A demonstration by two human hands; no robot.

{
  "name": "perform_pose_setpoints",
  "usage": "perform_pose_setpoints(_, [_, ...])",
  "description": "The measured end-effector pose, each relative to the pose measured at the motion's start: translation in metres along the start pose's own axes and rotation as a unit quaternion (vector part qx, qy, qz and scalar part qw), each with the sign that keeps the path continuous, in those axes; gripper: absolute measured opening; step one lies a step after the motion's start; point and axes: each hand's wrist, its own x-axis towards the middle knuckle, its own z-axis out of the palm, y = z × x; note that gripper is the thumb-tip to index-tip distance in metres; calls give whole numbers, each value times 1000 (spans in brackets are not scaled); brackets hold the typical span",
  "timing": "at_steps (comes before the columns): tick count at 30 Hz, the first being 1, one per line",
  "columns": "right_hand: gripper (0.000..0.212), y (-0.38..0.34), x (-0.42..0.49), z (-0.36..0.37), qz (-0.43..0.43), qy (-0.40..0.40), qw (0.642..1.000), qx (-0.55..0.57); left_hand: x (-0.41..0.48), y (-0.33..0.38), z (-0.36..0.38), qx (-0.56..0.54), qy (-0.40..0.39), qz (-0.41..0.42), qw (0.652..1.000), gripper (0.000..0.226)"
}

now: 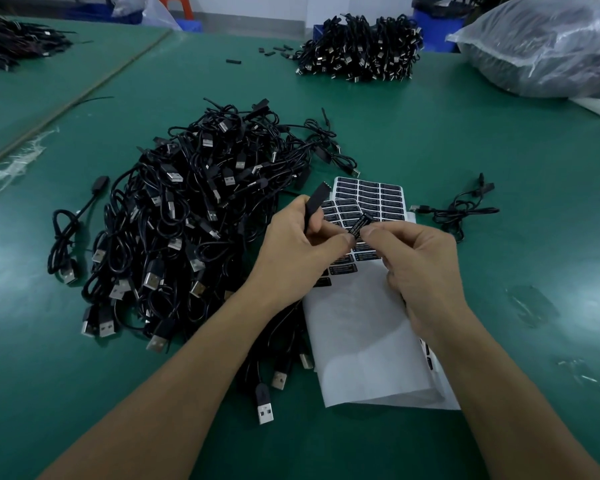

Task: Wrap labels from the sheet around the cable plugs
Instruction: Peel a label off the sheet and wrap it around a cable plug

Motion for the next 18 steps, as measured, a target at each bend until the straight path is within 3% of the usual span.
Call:
perform_pose_setpoints(8, [16, 4, 2, 0, -6, 14, 999, -41, -1, 1, 0, 9, -1, 5, 1000, 38])
perform_pose_setpoints(12, [18, 3, 2, 1, -38, 23, 998, -54, -3, 4, 3, 7, 18, -20, 1000, 19])
perform_pose_setpoints(15, [23, 3, 2, 2, -60, 45, 997, -22, -4, 4, 3, -6, 27, -36, 999, 28])
perform_pose_setpoints(18, [21, 0, 1, 2, -72, 7, 996, 44, -3, 3, 2, 21, 19, -21, 999, 39])
